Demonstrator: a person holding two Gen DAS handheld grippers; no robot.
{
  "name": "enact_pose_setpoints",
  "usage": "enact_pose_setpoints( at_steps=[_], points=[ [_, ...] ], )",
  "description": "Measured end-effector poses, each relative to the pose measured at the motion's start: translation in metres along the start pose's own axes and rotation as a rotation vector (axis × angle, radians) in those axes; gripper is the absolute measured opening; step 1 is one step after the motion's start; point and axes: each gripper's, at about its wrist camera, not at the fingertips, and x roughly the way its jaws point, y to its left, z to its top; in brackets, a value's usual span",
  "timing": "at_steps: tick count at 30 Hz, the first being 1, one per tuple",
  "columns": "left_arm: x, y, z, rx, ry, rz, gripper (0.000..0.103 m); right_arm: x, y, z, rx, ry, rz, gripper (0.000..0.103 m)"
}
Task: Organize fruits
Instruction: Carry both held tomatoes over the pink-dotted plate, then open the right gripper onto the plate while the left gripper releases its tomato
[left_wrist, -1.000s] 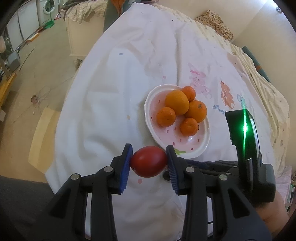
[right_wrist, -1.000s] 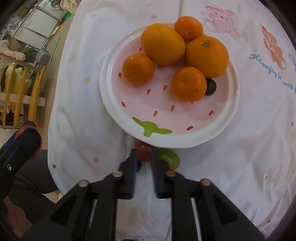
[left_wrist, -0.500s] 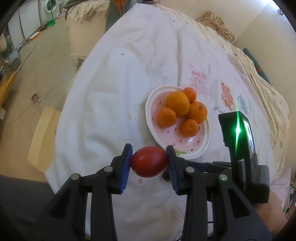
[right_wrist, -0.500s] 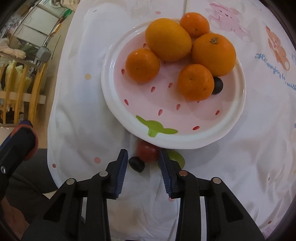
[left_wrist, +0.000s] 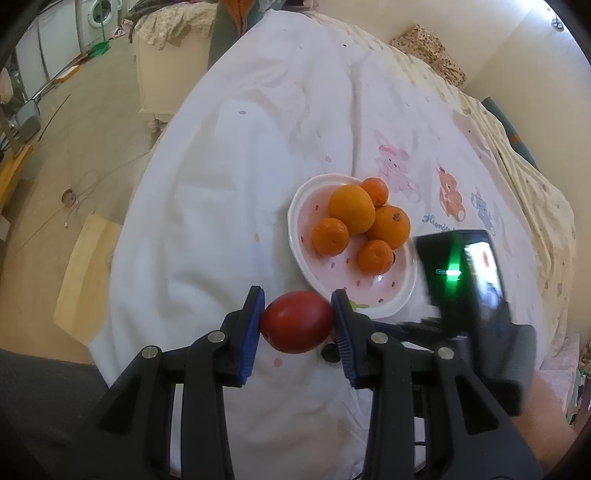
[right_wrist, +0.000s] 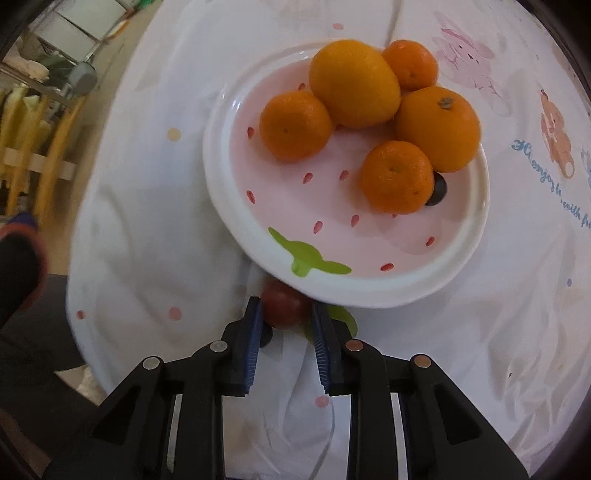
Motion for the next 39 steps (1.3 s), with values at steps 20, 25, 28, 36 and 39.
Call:
enact_pose_setpoints(
  at_steps=[20,25,28,36,39],
  points=[
    [0.014,-0.003,0.006,0.053,0.001,0.101,0.033,-0.102,-0.102,-0.052,0.236,-0.42,0.386,0.027],
    [0.018,-0.012,0.025,0.1,-0.011,0.129,0.033,-0.099,-0.131,-0.046,0.279,-0.464,0.418,0.027],
    [0.027,-0.02,0.037,0.131,0.005,0.11,0.033,-0.096,-0.142,-0.041,0.293,-0.472,0.429,0.027],
    [0.072,-0.043,0.063,0.258,0.02,0.134,0.033,-0.069,-0.158,-0.015,0.309,-0.451,0.438,0.027],
    [0.092,-0.047,0.073,0.282,0.023,0.12,0.033,-0.055,-0.163,-0.012,0.319,-0.437,0.445,0.027]
  ],
)
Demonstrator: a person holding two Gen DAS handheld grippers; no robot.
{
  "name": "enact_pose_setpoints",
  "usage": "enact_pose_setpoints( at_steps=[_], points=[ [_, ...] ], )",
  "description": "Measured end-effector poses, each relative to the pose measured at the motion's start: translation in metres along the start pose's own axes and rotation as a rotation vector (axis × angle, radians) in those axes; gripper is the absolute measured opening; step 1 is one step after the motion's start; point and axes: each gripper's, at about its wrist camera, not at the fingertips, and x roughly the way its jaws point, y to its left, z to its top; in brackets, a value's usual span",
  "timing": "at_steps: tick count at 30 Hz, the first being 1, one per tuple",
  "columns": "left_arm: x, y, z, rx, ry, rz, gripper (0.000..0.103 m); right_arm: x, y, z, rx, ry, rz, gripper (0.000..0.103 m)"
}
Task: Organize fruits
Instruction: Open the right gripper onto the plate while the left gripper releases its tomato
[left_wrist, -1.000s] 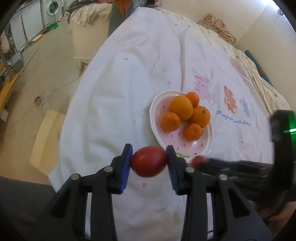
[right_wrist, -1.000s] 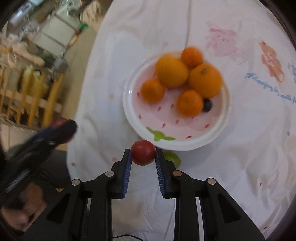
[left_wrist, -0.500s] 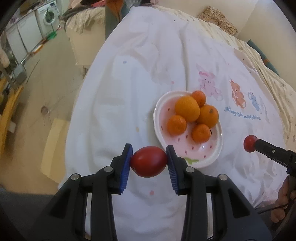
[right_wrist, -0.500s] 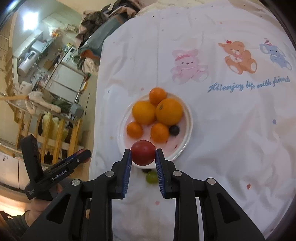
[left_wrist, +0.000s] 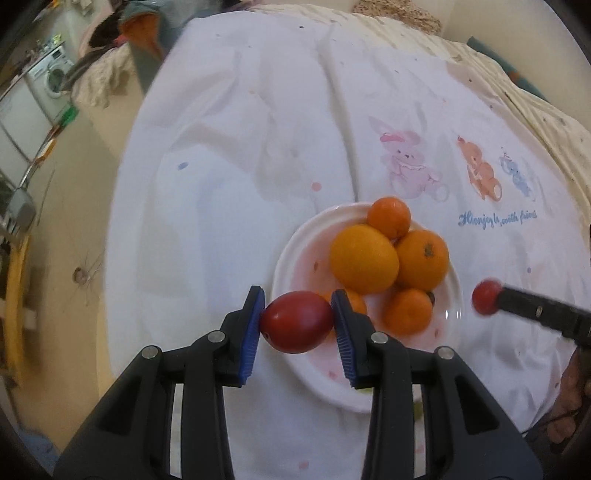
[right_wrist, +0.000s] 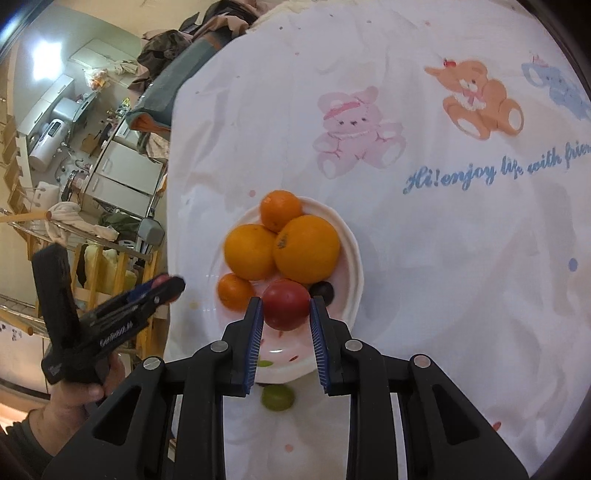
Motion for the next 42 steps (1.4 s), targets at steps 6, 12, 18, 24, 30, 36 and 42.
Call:
enact_pose_setpoints(
  at_steps=[6,12,18,24,30,36,42],
  points=[
    [0.027,0.003,0.011,-0.051,0.029,-0.037,0.034,0.015,-0.017,-0.001,0.035,0.014,0.011,0.027],
    [0.035,0.002,0.011,-0.086,0.054,-0.067,0.034,0.019,-0.018,0.001,0.037,0.026,0.026,0.027],
    [0.036,-0.001,0.012,-0.096,0.061,-0.072,0.034,0.016,-0.02,0.001,0.065,0.022,0.028,0.031],
    [0.036,-0.002,0.012,-0.09,0.08,-0.065,0.045,0.01,-0.021,0.003,0.077,-0.018,0.007,0.065],
    [0.026,-0.008,0.013,-0.078,0.035,-0.06,0.074,0.012,-0.025,0.004,0.082,-0.014,-0.012,0.065],
    [0.019,-0.016,0.01,-0.041,0.014,-0.048,0.074,0.005,-0.02,0.002,0.058,-0.033,-0.021,0.065],
    [0.005,-0.016,0.001,-0.015,-0.011,-0.027,0.074,-0.008,-0.02,-0.003,0.073,-0.06,-0.029,0.066]
  ],
)
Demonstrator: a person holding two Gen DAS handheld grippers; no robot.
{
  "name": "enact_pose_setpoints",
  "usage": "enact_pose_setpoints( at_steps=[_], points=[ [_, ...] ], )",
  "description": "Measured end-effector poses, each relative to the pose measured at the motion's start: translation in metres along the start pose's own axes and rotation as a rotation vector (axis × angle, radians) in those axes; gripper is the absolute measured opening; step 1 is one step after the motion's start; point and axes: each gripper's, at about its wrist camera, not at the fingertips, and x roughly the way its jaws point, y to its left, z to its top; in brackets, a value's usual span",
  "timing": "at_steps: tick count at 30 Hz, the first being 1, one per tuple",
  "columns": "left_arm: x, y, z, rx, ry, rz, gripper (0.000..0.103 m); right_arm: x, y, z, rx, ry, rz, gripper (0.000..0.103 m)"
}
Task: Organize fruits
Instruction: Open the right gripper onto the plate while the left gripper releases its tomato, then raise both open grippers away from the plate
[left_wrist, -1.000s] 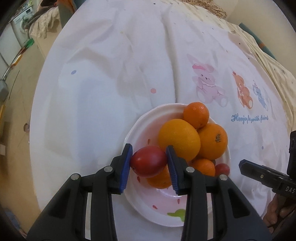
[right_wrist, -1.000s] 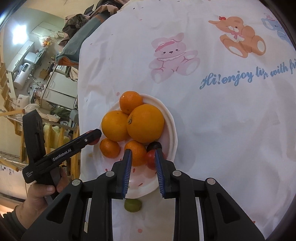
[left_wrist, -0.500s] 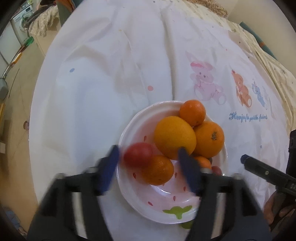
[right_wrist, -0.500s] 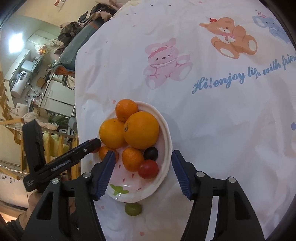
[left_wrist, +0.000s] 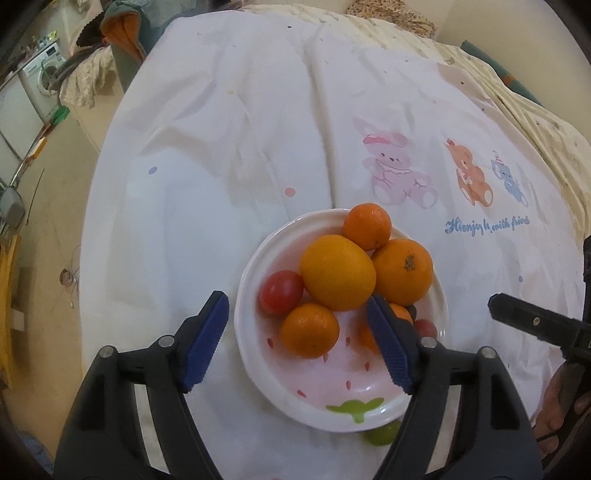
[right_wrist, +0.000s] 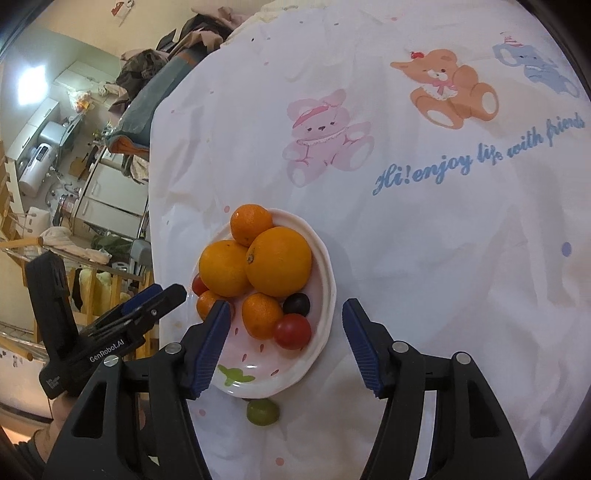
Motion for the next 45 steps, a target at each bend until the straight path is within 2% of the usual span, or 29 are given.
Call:
enact_pose_setpoints(
  at_steps=[10,19,25,28,30,35,38,42,45],
  points=[
    [-0.042,0.004,-0.027,0.024,-0.037,0.004,0.074,-0.029,0.005,-0.033,-0.008,-0.022,-0.04,0.065],
    [-0.054,0.02,-0.065,-0.04,-0.01,-0.028,0.074,-0.042,0.007,-0.08,0.008,-0.004,-0.062,0.066],
    [-0.036,0.021,-0.086,-0.07,0.066,-0.06,0.073,-0.044,0.007,-0.095,0.035,0.0,-0.071,0.066],
    [-0.027,0.011,-0.092,-0.045,0.104,-0.088,0.065,-0.042,0.006,-0.096,0.047,0.007,-0.071,0.066],
    [-0.02,0.006,-0.093,-0.032,0.124,-0.092,0.056,-0.04,0.004,-0.097,0.06,0.008,-0.078,0.066],
    [0.0,-0.007,-0.093,-0.058,0.181,-0.17,0.047,-0.038,0.001,-0.096,0.071,0.004,-0.089,0.066],
    [0.009,-0.016,-0.093,-0.054,0.216,-0.187,0.034,-0.037,0.0,-0.095,0.079,0.005,-0.078,0.066],
    [0.017,-0.021,-0.092,-0.062,0.237,-0.17,0.033,-0.034,0.001,-0.094,0.072,0.012,-0.077,0.066],
    [0.021,-0.022,-0.091,-0.075,0.258,-0.191,0.033,-0.033,0.0,-0.093,0.072,0.017,-0.072,0.066]
  ],
)
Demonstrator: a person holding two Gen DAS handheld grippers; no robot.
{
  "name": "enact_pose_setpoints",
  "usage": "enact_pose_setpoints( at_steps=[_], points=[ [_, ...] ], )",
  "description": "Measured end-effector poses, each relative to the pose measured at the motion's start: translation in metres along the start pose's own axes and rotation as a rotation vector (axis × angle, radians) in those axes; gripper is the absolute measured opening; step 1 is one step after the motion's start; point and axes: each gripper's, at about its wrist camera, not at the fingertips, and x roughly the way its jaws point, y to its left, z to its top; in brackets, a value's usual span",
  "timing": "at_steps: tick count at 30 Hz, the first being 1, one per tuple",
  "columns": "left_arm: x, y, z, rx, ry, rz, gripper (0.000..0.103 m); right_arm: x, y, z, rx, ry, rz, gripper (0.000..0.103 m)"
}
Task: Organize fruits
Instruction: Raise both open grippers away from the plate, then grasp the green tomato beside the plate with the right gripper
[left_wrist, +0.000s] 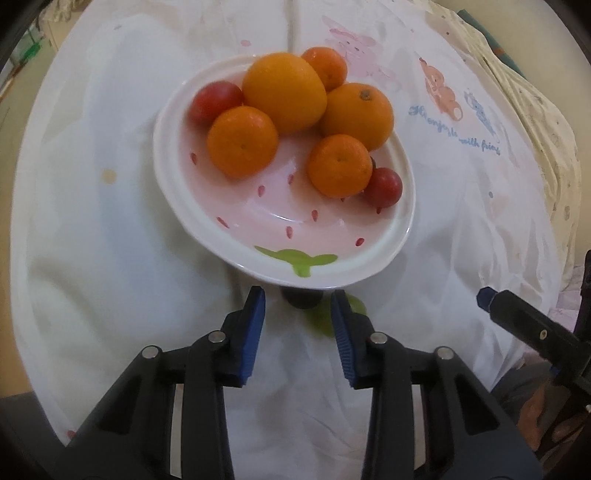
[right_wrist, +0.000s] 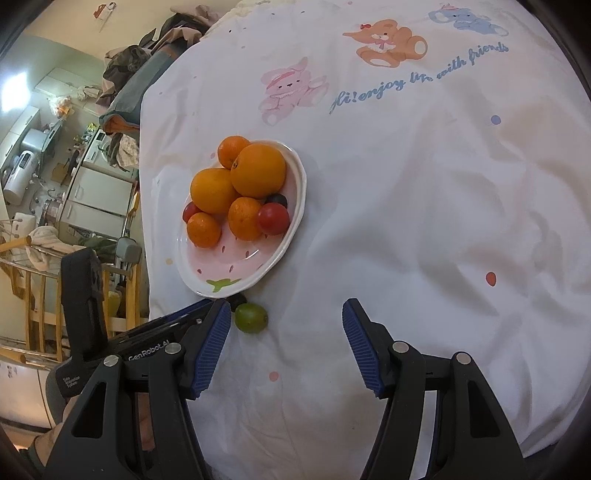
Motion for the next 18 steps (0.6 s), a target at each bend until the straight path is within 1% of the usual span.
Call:
enact_pose_setpoints(
  at_steps=[3,5,7,8,9,12,13,16,17,18],
  points=[
    [0.003,0.0,0.001,-0.008,0.007,-0.015,0.033,0.002,0.0,0.0,0.003,0.004,0.005,0.066],
    [0.007,0.003,0.002,-0.028,0.012,-0.015,0.033,0.003,0.001,0.0,0.001,0.007,0.007,0.066],
    [0.009,0.007,0.002,-0.054,0.023,-0.033,0.032,0.004,0.002,0.0,-0.004,0.008,0.005,0.066],
    [0.009,0.008,0.002,-0.067,0.028,-0.047,0.027,0.004,0.003,0.0,-0.006,0.009,0.004,0.066],
    [0.008,0.009,0.002,-0.075,0.033,-0.063,0.023,0.004,0.002,0.0,-0.005,0.009,0.004,0.066],
    [0.005,0.01,0.001,-0.082,0.031,-0.057,0.023,0.002,0.001,0.0,0.004,0.005,0.008,0.066],
    [0.004,0.011,0.0,-0.089,0.032,-0.074,0.023,0.002,0.001,0.0,0.004,0.004,0.009,0.066],
    [-0.009,0.016,-0.003,-0.111,0.023,-0.091,0.024,0.006,0.002,-0.001,-0.005,0.019,0.011,0.066],
    [-0.015,0.019,-0.003,-0.116,0.015,-0.098,0.025,0.011,0.003,-0.002,-0.01,0.037,0.019,0.066],
    [-0.02,0.022,-0.004,-0.117,0.006,-0.093,0.03,0.015,0.004,-0.003,-0.009,0.058,0.028,0.066]
  ],
)
